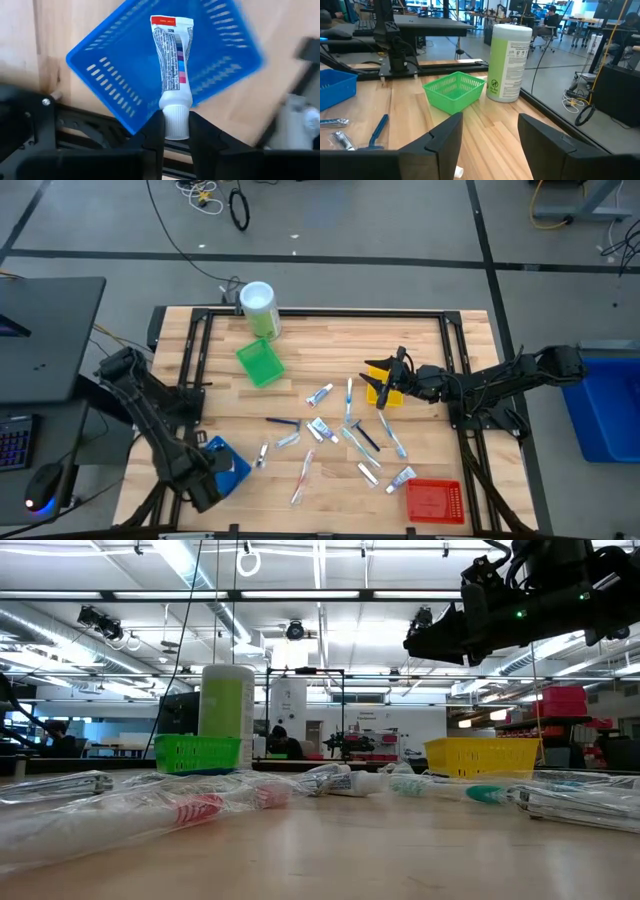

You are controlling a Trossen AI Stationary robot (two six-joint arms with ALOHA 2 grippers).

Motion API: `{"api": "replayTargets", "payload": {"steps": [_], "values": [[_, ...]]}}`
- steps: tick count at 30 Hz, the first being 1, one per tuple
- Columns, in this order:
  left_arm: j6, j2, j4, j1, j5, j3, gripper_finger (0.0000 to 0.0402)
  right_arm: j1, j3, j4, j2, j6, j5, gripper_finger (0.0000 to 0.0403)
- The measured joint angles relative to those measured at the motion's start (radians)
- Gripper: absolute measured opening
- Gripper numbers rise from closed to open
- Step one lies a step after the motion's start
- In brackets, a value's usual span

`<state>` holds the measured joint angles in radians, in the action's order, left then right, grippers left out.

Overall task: Pick & Place Travel size toiletries
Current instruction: Put the toothpaste into the blue bin, then put the left razor into the green bin

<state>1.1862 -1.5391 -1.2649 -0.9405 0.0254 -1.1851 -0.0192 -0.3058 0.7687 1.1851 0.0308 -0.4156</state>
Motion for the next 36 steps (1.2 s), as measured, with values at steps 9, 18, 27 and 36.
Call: {"api": "replayTargets", "payload": {"steps": [9, 18, 27, 36], "values": [[-0.207, 0.0, 0.114, 0.116, 0.127, 0.134, 0.0083, 0.0, 0.0, 0.011, 0.0, 0.003, 0.0, 0.0214], [-0.245, 0.0, 0.118, 0.166, 0.14, 0.179, 0.0121, 0.0, 0.0, 0.012, 0.0, 0.003, 0.0, 0.0227], [-0.242, 0.0, 0.095, 0.179, 0.083, 0.145, 0.0165, 0.0, 0.0, 0.013, 0.0, 0.003, 0.0, 0.0235], [-0.195, 0.018, -0.092, 0.212, -0.073, -0.087, 0.0163, 0.0, 0.0, 0.014, 0.0, 0.003, 0.0, 0.0242]]}}
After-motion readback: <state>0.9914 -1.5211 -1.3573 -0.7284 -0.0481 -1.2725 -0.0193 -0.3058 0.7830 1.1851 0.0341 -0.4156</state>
